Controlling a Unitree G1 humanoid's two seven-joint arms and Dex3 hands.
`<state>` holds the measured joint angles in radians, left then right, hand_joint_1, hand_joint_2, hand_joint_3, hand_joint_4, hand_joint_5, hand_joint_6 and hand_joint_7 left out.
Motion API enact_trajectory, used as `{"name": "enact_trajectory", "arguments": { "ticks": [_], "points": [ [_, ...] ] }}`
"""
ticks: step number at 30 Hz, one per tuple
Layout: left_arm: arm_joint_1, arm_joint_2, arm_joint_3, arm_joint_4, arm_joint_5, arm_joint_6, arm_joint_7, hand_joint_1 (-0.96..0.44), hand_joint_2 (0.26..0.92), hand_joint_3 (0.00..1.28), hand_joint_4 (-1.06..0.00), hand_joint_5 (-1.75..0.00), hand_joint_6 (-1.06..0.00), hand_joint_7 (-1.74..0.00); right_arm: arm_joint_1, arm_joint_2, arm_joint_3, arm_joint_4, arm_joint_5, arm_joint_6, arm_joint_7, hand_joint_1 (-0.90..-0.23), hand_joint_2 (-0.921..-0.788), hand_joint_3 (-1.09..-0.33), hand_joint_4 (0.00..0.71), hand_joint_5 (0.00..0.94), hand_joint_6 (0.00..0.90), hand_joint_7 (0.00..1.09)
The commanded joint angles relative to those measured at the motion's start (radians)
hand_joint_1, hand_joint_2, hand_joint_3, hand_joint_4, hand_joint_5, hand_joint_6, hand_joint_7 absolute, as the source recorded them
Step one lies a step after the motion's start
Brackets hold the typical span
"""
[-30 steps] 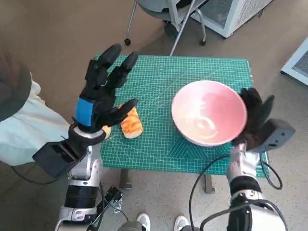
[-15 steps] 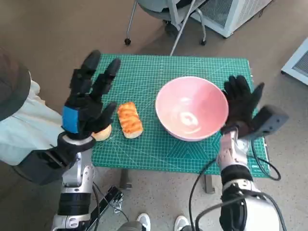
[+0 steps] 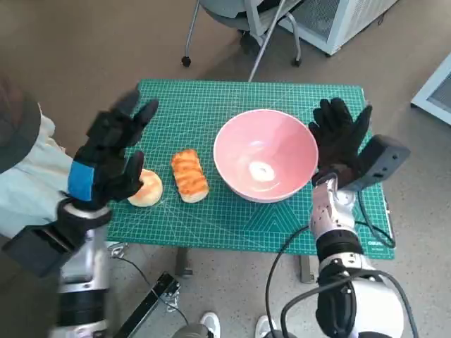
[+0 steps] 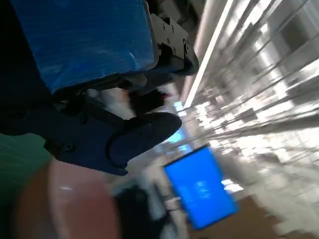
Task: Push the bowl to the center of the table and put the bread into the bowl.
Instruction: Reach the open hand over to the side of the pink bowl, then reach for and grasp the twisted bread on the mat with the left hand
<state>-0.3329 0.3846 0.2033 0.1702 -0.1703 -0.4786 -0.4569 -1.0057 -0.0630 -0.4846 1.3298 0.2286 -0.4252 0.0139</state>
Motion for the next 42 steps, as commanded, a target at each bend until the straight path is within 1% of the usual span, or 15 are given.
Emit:
{"name": "enact_trajectory", "arguments": {
  "ticks": [1,4,7,10,11,14,15,19,22,23,25,28,34,38,42],
  "points": [
    [-0.019,0.097,-0.022,0.060,0.148,-0.041,0.017,-0.42,0.921,0.39,-0.52,-0.04,-0.40,-0.29,0.004,-0.028,0.017,0.000,-0.024,-0.029,0.011,-0.464,-0.921,-0.826,0.268,0.012,0.061,0.78],
    [-0.049,0.146,-0.052,0.105,0.226,-0.071,0.016,-0.36,0.921,0.24,-0.53,-0.04,-0.40,-0.31,0.003,-0.044,0.043,-0.009,-0.047,-0.076,0.021,-0.479,-0.921,-0.816,0.247,0.005,0.061,0.74],
    [-0.098,0.190,-0.095,0.151,0.269,-0.081,-0.016,-0.29,0.917,0.13,-0.53,-0.03,-0.40,-0.32,0.003,-0.062,0.080,-0.023,-0.086,-0.151,0.039,-0.509,-0.921,-0.806,0.259,0.011,0.057,0.70],
    [-0.147,0.218,-0.136,0.193,0.273,-0.086,-0.068,-0.22,0.897,0.06,-0.53,-0.02,-0.41,-0.32,0.005,-0.081,0.108,-0.038,-0.112,-0.224,0.068,-0.531,-0.921,-0.798,0.286,0.016,0.081,0.66],
    [-0.167,0.227,-0.154,0.210,0.280,-0.088,-0.087,-0.21,0.894,0.06,-0.53,-0.01,-0.41,-0.32,0.007,-0.086,0.114,-0.047,-0.113,-0.261,0.093,-0.533,-0.921,-0.797,0.291,0.018,0.085,0.66],
    [-0.238,0.257,-0.217,0.267,0.342,-0.097,-0.125,-0.16,0.866,0.02,-0.51,0.00,-0.43,-0.30,0.016,-0.097,0.124,-0.083,-0.099,-0.384,0.187,-0.549,-0.921,-0.782,0.323,0.028,0.114,0.65],
    [-0.254,0.262,-0.232,0.282,0.360,-0.103,-0.127,-0.14,0.852,0.02,-0.50,0.00,-0.45,-0.28,0.018,-0.099,0.127,-0.090,-0.096,-0.409,0.205,-0.553,-0.921,-0.778,0.333,0.031,0.121,0.65],
    [-0.328,0.276,-0.304,0.360,0.478,-0.147,-0.093,-0.11,0.815,0.00,-0.49,0.00,-0.49,-0.20,0.031,-0.101,0.123,-0.133,-0.051,-0.499,0.311,-0.553,-0.921,-0.749,0.367,0.041,0.144,0.65],
    [-0.379,0.276,-0.351,0.426,0.548,-0.183,-0.061,-0.11,0.801,0.00,-0.48,0.00,-0.50,-0.17,0.045,-0.103,0.135,-0.161,-0.046,-0.558,0.352,-0.548,-0.921,-0.735,0.376,0.042,0.145,0.65],
    [-0.400,0.275,-0.372,0.454,0.582,-0.200,-0.042,-0.09,0.779,0.00,-0.48,-0.01,-0.53,-0.16,0.050,-0.106,0.141,-0.171,-0.048,-0.578,0.361,-0.547,-0.921,-0.709,0.392,0.047,0.158,0.66],
    [-0.439,0.273,-0.411,0.509,0.645,-0.231,-0.001,-0.10,0.778,0.01,-0.47,0.00,-0.53,-0.13,0.059,-0.114,0.149,-0.187,-0.052,-0.609,0.374,-0.534,-0.921,-0.720,0.388,0.040,0.146,0.65],
    [-0.500,0.269,-0.478,0.592,0.747,-0.271,0.073,-0.12,0.779,0.01,-0.45,0.00,-0.53,-0.10,0.073,-0.119,0.158,-0.217,-0.043,-0.640,0.402,-0.510,-0.921,-0.758,0.376,0.026,0.135,0.68],
    [-0.619,0.240,-0.621,0.724,0.944,-0.303,0.227,-0.15,0.787,0.01,-0.43,0.00,-0.52,-0.07,0.108,-0.112,0.167,-0.285,0.048,-0.661,0.523,-0.516,-0.921,-0.765,0.352,0.006,0.104,0.75],
    [-0.672,0.225,-0.694,0.781,1.034,-0.299,0.305,-0.15,0.788,0.01,-0.43,0.00,-0.53,-0.06,0.122,-0.113,0.171,-0.309,0.081,-0.666,0.559,-0.528,-0.921,-0.756,0.343,0.001,0.087,0.77],
    [-0.718,0.208,-0.764,0.834,1.110,-0.289,0.365,-0.14,0.796,0.01,-0.43,0.00,-0.52,-0.05,0.134,-0.113,0.173,-0.327,0.103,-0.673,0.577,-0.547,-0.921,-0.743,0.340,0.001,0.077,0.79]
  ]
}}
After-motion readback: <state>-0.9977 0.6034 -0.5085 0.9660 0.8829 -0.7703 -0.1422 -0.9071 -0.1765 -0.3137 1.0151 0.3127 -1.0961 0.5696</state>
